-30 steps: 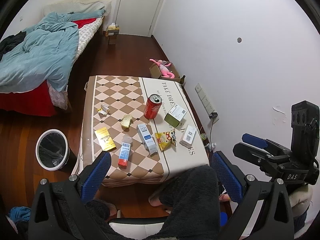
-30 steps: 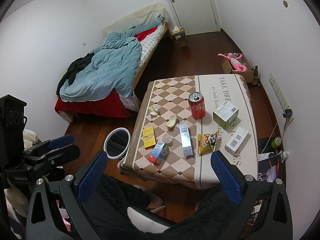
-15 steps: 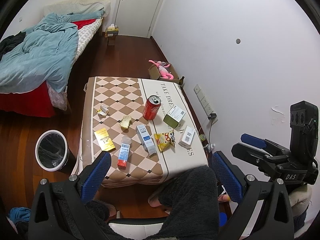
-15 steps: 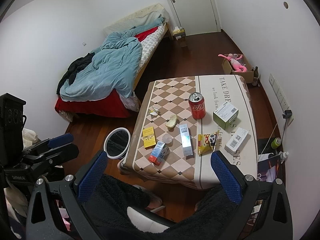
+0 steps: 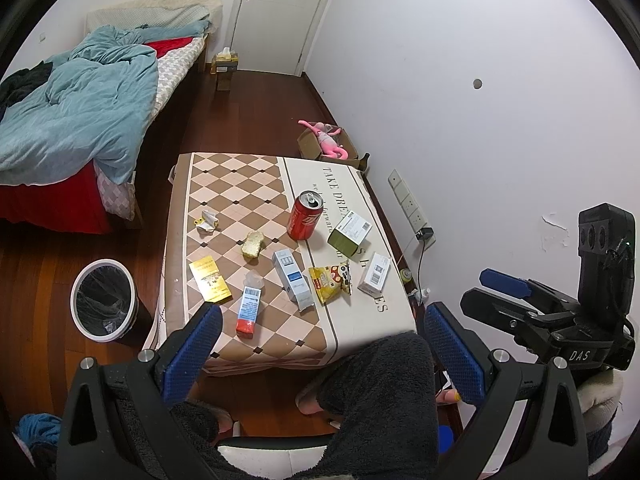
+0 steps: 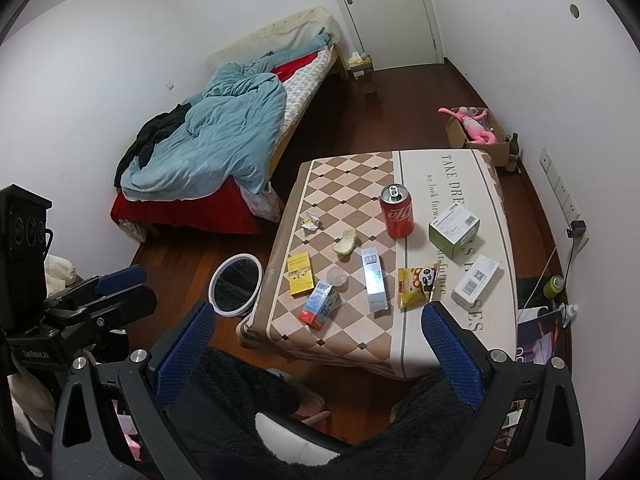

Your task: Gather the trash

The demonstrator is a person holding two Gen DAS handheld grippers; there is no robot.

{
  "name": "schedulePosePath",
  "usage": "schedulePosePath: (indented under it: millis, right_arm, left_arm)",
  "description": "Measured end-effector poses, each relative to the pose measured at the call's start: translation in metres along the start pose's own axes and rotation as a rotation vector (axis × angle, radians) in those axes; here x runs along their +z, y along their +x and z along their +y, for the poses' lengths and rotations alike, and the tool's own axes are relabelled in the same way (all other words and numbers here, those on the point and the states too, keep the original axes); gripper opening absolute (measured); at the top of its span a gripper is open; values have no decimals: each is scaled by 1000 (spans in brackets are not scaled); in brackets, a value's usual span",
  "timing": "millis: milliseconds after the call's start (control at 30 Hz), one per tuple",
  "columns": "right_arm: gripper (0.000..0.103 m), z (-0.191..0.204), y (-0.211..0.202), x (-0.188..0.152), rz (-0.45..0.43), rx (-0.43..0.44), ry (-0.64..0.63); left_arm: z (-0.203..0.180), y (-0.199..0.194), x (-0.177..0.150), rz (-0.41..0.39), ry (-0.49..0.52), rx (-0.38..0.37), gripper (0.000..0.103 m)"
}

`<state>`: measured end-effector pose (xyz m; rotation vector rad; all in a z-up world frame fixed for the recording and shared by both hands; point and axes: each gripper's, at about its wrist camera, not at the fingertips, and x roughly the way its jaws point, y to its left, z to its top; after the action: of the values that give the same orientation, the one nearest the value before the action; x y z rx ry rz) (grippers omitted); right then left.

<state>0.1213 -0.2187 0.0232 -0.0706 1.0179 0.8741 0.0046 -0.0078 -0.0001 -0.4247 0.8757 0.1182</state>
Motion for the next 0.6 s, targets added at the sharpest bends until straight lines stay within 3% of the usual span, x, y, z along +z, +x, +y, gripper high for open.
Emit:
schedulePosePath:
  millis: [367, 433, 500, 600]
  right_arm:
    - [103, 0, 1, 0, -2, 1, 0]
    - [103, -1, 1, 0, -2, 1, 3]
    - [103, -1, 2, 0, -4, -8, 16]
    - [103, -10, 10, 0, -12, -32, 66]
  left_arm:
    - [2, 1, 0, 2, -5, 6, 103]
    - [7, 6, 1, -13, -9, 61, 103]
    - [11, 24, 1, -37, 7, 210, 103]
    - [23, 62, -2, -8, 14, 345, 103]
